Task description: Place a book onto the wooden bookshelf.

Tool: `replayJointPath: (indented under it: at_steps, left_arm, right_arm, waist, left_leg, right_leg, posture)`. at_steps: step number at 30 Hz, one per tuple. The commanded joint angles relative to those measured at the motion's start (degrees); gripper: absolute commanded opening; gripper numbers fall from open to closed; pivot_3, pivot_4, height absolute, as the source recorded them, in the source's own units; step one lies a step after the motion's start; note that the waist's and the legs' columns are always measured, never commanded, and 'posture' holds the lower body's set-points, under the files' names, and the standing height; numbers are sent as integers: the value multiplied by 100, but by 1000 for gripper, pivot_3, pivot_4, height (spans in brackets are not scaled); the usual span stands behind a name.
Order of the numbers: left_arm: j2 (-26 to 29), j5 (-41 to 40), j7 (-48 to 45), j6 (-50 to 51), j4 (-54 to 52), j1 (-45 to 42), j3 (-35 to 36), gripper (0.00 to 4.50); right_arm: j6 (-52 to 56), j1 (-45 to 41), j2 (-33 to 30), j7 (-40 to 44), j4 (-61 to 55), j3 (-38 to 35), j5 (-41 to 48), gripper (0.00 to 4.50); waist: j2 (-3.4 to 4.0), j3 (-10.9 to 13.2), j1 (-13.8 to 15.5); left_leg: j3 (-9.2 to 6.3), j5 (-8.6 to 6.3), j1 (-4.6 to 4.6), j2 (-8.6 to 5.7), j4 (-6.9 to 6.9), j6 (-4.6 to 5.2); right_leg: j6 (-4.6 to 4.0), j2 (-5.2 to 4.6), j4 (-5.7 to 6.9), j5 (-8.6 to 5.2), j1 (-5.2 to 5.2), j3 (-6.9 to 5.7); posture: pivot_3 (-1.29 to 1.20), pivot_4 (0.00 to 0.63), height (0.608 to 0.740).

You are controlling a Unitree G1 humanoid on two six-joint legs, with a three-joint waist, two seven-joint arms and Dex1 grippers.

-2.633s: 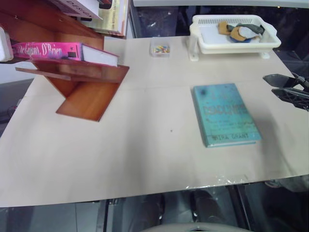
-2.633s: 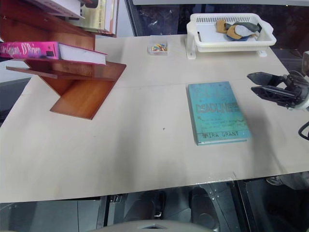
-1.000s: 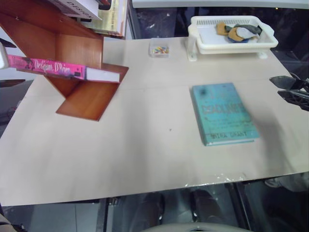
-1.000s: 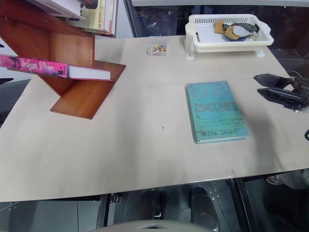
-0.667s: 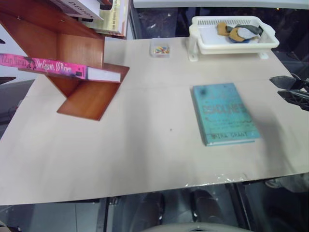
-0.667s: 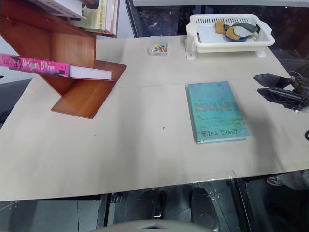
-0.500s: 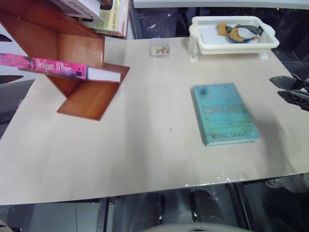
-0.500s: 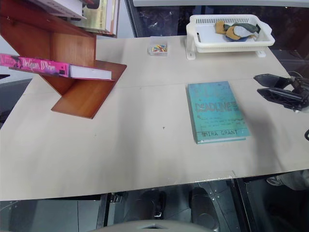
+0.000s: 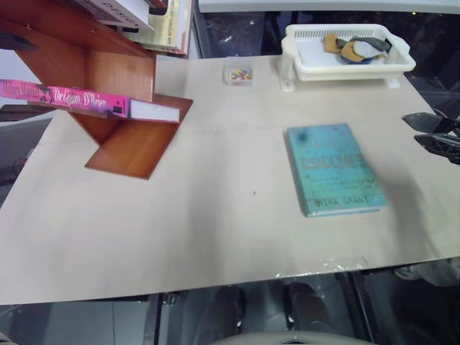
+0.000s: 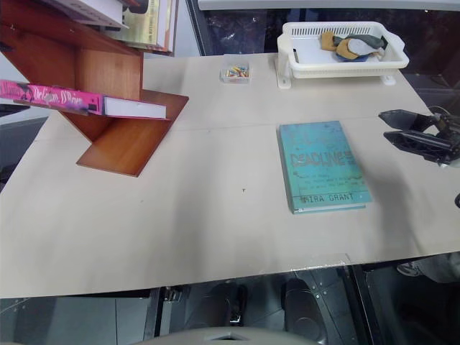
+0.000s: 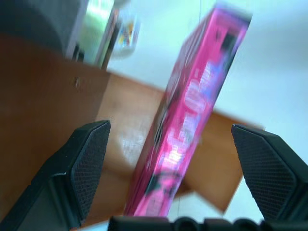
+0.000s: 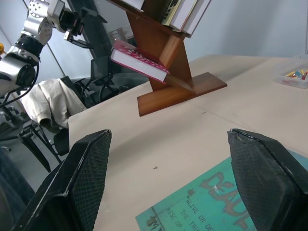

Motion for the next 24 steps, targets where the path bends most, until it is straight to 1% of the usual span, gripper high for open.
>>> replayJointPath:
  at_steps: [1, 3, 6, 12, 14, 16, 18, 21, 23, 24]
  left_arm:
    - [-70, -724, 18, 719, -797, 284, 525, 4444]
    - [-276, -937, 170, 1013, -1288, 609, 635, 4444]
    - [-754, -1369, 571, 1578, -2147, 1076, 790, 4444]
    - [-2762, -2456, 2715, 3024, -4449, 1811, 369, 4444]
    - [-3414, -2996, 3419, 3479, -4923, 1933, 315, 4444]
    - [-3892, -3367, 3849, 3768, -5293, 2054, 209, 4444]
    - [-4353, -3464, 4281, 3950, -5540, 2256, -22, 4444]
    - [-4852, -3158, 4836, 3928, -5709, 2501, -295, 4444]
    - [-5337, -2782, 5427, 3739, -5553, 2629, -415, 4444]
    - [-5492, -2649, 5608, 3685, -5501, 2665, -448, 4444]
  right_arm:
    - [-101, -82, -150, 314, -93, -161, 56, 3934]
    - [-97, -83, -152, 314, -94, -172, 56, 3934]
    - [-91, -72, -151, 314, -99, -196, 55, 3934]
    - [-84, -11, -177, 314, -123, -280, 49, 3934]
    - [-69, 30, -186, 314, -158, -302, 57, 3934]
    - [-55, 55, -192, 314, -174, -319, 56, 3934]
    - [-49, 80, -203, 314, -181, -331, 52, 3934]
    - [-39, 104, -205, 314, -196, -360, 45, 3934]
    - [-28, 129, -200, 314, -210, -392, 34, 3934]
    - [-25, 138, -198, 314, -216, -404, 29, 3934]
  waist:
    - [0, 0, 0]
    - [2, 0, 1]
    - [5, 0, 7]
    - [3, 1, 53]
    - [1, 2, 56]
    - [-1, 3, 46]
    - [1, 2, 39]
    - [10, -3, 56]
    - [10, -3, 85]
    - [9, -3, 102]
  left_leg:
    - [0, 0, 0, 0, 1, 0]
    - [0, 0, -1, 0, 1, 0]
    - [0, 0, 1, 1, -1, -1]
    - [-3, 0, 0, 1, 5, -2]
    - [-3, 0, -4, 0, 6, -2]
    - [-3, 0, -5, 0, 4, -3]
    - [-2, 1, -1, 1, 0, -5]
    - [1, 1, 6, 0, -2, -5]
    - [1, 1, 6, -1, 1, -5]
    - [1, 1, 10, -2, 1, -5]
  right_leg:
    - [0, -1, 0, 0, 0, 1]
    - [0, -2, -2, 0, 0, 1]
    - [0, -11, -2, 0, 0, 3]
    - [-1, -25, -3, 1, 5, 2]
    - [0, -27, -5, 1, 3, 4]
    - [-1, -26, -9, 1, 1, 5]
    - [-1, -24, -10, 1, 0, 10]
    - [-1, -25, -9, 1, 6, 13]
    - [-2, -25, -5, 2, 6, 11]
    - [-2, -24, -5, 2, 11, 10]
  posture:
    - [0, 150, 740]
    - [0, 150, 740]
    - [0, 150, 740]
    - [0, 150, 740]
    - [0, 150, 740]
    - [0, 150, 740]
    - [0, 150, 740]
    - [0, 150, 740]
    - [0, 150, 740]
    - [0, 150, 740]
